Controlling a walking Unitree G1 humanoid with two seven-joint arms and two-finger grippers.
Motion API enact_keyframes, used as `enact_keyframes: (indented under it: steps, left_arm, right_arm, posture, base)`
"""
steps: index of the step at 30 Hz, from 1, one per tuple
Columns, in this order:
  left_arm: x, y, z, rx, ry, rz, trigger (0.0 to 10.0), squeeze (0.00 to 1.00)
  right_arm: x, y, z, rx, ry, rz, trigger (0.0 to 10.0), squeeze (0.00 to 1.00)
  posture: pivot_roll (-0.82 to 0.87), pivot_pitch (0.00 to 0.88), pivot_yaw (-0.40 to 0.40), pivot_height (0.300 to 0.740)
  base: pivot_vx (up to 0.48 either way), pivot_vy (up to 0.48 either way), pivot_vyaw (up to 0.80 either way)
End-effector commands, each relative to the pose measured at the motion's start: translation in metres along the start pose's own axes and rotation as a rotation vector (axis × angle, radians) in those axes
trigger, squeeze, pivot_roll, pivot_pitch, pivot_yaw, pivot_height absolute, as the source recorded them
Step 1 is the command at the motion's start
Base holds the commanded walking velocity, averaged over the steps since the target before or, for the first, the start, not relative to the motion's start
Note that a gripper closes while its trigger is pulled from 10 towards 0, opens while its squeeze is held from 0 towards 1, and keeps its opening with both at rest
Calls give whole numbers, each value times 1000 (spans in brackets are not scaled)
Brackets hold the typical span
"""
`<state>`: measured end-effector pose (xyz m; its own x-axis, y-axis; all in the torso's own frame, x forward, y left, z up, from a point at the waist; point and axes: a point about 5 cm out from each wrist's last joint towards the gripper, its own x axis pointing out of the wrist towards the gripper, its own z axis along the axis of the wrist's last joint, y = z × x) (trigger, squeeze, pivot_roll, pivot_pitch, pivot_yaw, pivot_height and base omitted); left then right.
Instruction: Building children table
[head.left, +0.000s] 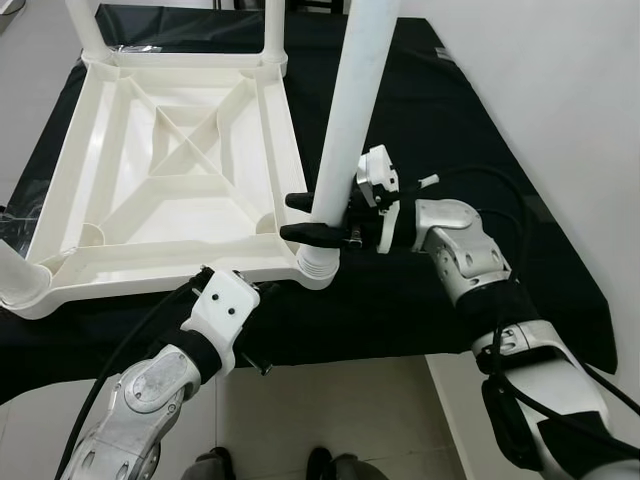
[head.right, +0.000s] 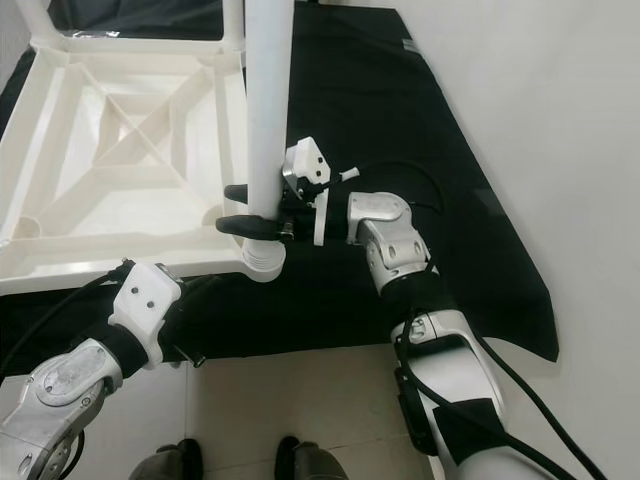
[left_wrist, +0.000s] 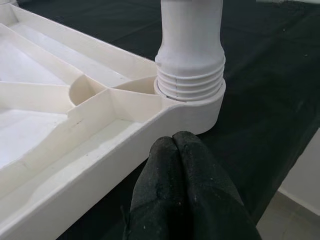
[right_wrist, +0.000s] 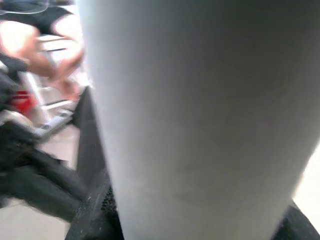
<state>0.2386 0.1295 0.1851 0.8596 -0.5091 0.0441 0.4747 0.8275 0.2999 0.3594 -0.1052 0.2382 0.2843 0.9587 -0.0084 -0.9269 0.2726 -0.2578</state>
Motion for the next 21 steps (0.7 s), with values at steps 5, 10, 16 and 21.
enact_keyframes:
  steps: [5, 10, 16, 21]
  left_arm:
    - [-4, -1, 0, -10, 0, -24, 10000, 0]
    - [-4, 2, 0, -9, 3, -30, 10000, 0]
    - [-2, 0, 1, -8, 0, -37, 10000, 0]
    - [-5, 7, 1, -1, -1, -14, 10000, 0]
  right_arm:
    - [-27, 16, -74, 244, 337, -710, 0, 0]
    - [-12, 51, -73, 350, 307, -851, 0, 0]
    - [5, 53, -62, 281, 287, -792, 0, 0]
    - [13, 55, -59, 298, 268, -783, 10000, 1000]
  posture:
    - [83, 232, -144, 740]
    - [78, 232, -124, 740]
    - [85, 232, -145, 740]
    - [90, 229, -142, 740]
  base:
    - [0, 0, 0]
    - [0, 0, 0]
    - [0, 0, 0]
    - [0, 0, 0]
